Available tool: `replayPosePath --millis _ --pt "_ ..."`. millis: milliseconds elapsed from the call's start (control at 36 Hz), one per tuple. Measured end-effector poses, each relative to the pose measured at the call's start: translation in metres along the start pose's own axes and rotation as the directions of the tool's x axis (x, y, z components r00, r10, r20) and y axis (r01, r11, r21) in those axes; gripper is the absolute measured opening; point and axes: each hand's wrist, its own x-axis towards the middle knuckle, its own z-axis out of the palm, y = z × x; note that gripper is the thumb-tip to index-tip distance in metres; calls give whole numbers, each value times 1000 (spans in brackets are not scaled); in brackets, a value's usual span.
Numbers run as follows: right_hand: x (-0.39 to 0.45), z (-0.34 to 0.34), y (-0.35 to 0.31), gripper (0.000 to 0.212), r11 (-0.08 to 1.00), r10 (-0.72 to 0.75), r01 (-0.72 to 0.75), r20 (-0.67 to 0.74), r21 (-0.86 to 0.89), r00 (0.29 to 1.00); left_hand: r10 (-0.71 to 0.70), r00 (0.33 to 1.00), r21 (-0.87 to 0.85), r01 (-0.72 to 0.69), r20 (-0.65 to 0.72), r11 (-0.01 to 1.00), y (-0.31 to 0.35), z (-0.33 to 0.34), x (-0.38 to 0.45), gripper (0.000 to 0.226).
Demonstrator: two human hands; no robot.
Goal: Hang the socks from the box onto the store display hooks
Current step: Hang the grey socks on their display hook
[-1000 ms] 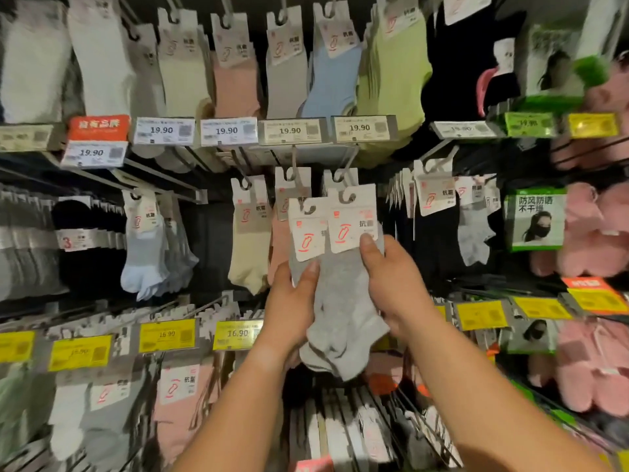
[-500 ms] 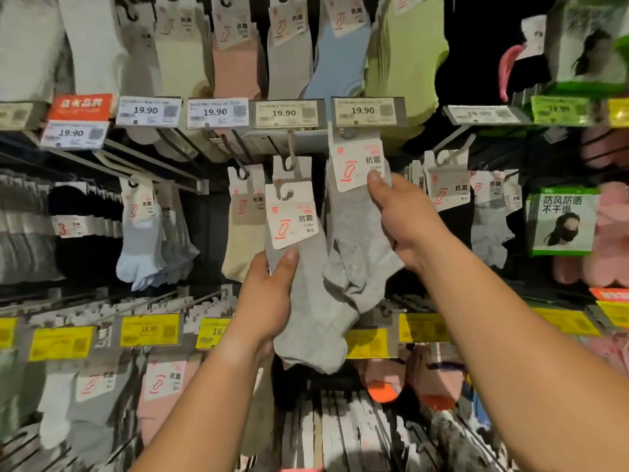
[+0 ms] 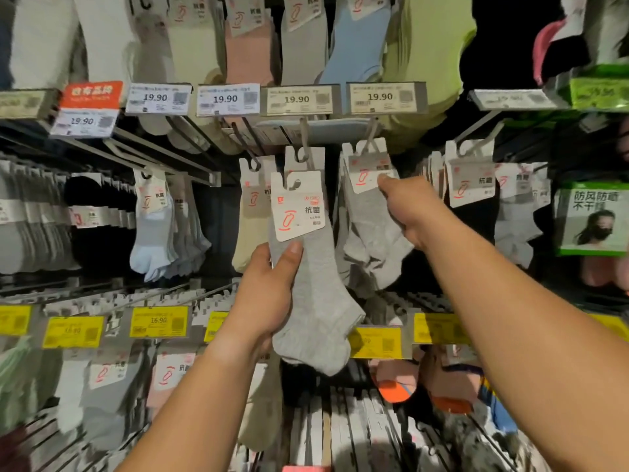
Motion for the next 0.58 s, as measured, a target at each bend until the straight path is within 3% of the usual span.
replayPosePath --millis 83,167,222,306,361,417,500,583 --pt "26 10 16 46 987 61 -65 -30 -149 998 -6 1000 -1 6 -16 1000 2 2 0 29" --pt "30 17 24 40 943 28 -62 -106 -327 994 -10 1000 12 10 -18 1000 4 3 1 32" --pt "34 19 27 48 906 17 -77 -145 -415 989 -22 1000 7 22 -15 1000 5 2 0 33" --pt "17 18 21 56 846 -166 19 -230 -533 959 -29 1000 -10 29 -9 1000 6 0 0 33" --pt "-9 17 18 32 878 -314 199 -212 -435 925 -37 999 -45 37 -7 998 7 -1 0 29" --pt "-48 20 19 27 923 -332 295 -124 -248 935 -54 999 -78 54 -2 995 6 -2 2 28" --pt "-92 34 29 42 959 -229 240 86 -151 970 -58 998 -105 59 9 993 8 2 2 31" --pt "-97 47 44 39 967 -213 225 107 -116 971 -21 1000 -55 21 7 998 8 7 4 32"
